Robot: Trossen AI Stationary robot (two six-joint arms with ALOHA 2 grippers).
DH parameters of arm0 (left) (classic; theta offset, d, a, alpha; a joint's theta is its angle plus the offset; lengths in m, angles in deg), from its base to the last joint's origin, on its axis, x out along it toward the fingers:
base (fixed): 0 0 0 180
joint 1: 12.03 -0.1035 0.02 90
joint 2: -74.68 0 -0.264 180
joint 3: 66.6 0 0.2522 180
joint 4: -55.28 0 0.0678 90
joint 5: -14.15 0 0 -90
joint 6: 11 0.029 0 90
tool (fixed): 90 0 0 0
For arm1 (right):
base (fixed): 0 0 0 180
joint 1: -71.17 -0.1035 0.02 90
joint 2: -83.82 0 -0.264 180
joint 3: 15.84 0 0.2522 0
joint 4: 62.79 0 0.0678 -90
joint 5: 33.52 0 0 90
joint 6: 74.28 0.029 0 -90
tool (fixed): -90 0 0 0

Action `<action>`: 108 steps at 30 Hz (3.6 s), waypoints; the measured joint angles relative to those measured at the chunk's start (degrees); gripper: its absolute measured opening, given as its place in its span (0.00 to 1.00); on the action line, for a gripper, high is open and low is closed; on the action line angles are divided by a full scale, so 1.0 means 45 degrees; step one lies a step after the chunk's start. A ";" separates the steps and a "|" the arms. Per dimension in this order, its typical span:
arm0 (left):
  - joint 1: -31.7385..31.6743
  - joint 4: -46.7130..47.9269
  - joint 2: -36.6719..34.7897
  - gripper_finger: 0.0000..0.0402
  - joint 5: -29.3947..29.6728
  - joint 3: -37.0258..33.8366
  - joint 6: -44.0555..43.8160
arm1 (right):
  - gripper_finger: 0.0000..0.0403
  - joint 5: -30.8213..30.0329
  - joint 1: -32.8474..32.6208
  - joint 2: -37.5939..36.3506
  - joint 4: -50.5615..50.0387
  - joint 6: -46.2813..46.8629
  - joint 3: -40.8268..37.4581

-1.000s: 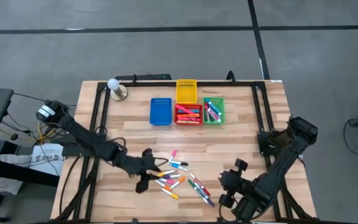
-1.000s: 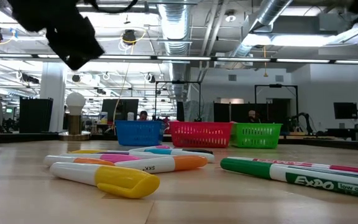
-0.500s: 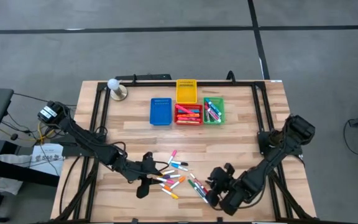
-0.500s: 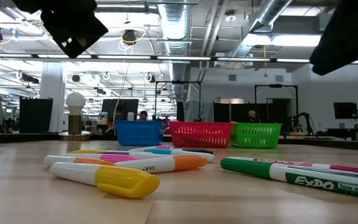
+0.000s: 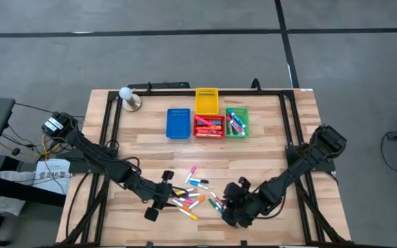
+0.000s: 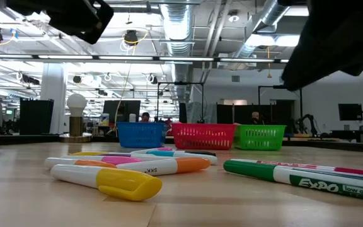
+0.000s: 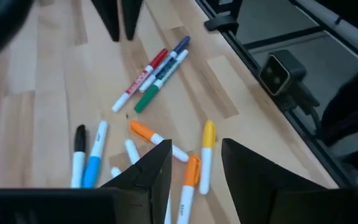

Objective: Pick & Place Markers
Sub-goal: Put the small red marker pen into the yellow bin

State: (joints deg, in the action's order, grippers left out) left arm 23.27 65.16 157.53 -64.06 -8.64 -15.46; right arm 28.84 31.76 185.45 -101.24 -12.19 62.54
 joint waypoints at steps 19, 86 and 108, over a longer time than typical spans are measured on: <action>-0.0988 0.0185 -0.0298 0.35 -0.0581 -0.1383 -0.2065 | 0.17 0.2448 0.2060 0.0865 0.0416 -0.1810 0.0028; -0.1158 -0.0595 -0.0913 0.35 0.0422 -0.1865 -0.2460 | 0.01 0.3492 0.3938 0.3054 -0.4420 -0.5843 0.4684; -0.1158 -0.0592 -0.0918 0.35 0.0427 -0.1865 -0.2450 | 0.05 0.4464 0.4654 0.2992 -1.2763 -0.6743 0.8507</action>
State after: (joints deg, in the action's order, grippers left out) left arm 18.06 62.50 153.40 -62.13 -17.03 -26.49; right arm 48.93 52.70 198.91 -158.68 -42.53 100.82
